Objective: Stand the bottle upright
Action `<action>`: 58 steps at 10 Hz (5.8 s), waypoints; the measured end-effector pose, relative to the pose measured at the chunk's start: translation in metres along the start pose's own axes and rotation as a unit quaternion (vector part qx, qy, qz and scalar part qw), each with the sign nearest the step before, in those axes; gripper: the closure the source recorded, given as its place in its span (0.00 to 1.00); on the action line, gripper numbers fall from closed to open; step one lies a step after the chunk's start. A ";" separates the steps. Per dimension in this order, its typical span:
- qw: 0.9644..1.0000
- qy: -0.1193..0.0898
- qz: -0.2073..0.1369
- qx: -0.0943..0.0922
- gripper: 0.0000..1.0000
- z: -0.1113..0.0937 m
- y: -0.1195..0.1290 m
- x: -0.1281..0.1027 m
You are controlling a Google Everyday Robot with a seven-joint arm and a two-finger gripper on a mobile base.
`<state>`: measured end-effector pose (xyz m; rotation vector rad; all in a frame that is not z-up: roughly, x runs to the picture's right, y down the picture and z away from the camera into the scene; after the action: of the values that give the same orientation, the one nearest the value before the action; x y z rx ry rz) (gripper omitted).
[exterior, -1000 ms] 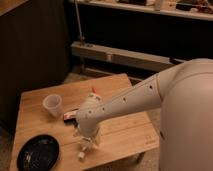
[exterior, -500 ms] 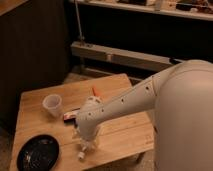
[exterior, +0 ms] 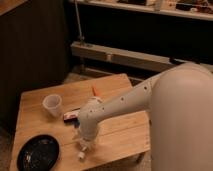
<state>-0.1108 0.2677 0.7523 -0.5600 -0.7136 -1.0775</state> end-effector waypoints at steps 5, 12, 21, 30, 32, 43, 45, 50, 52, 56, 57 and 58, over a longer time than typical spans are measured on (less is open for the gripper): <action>0.999 -0.041 -0.021 0.014 0.25 -0.021 0.003 0.011; 0.994 -0.095 -0.047 -0.038 0.25 -0.004 0.001 0.001; 0.989 -0.132 -0.035 -0.052 0.34 0.003 0.007 0.004; 0.988 -0.133 -0.035 -0.066 1.00 0.014 0.008 0.002; 0.992 -0.124 -0.031 -0.012 1.00 -0.012 0.022 0.010; 0.974 -0.109 -0.035 0.197 1.00 -0.165 0.059 0.018; 0.974 -0.109 -0.035 0.197 1.00 -0.165 0.059 0.018; 0.974 -0.109 -0.034 0.197 1.00 -0.165 0.059 0.018; 0.974 -0.107 -0.031 0.200 1.00 -0.165 0.061 0.018; 0.931 -0.012 0.026 0.364 1.00 -0.187 0.086 0.018; 0.913 -0.010 0.032 0.406 1.00 -0.188 0.089 0.019; 0.904 -0.015 0.035 0.426 1.00 -0.188 0.088 0.020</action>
<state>0.0227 0.1545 0.6389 0.1565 -1.0888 -0.5939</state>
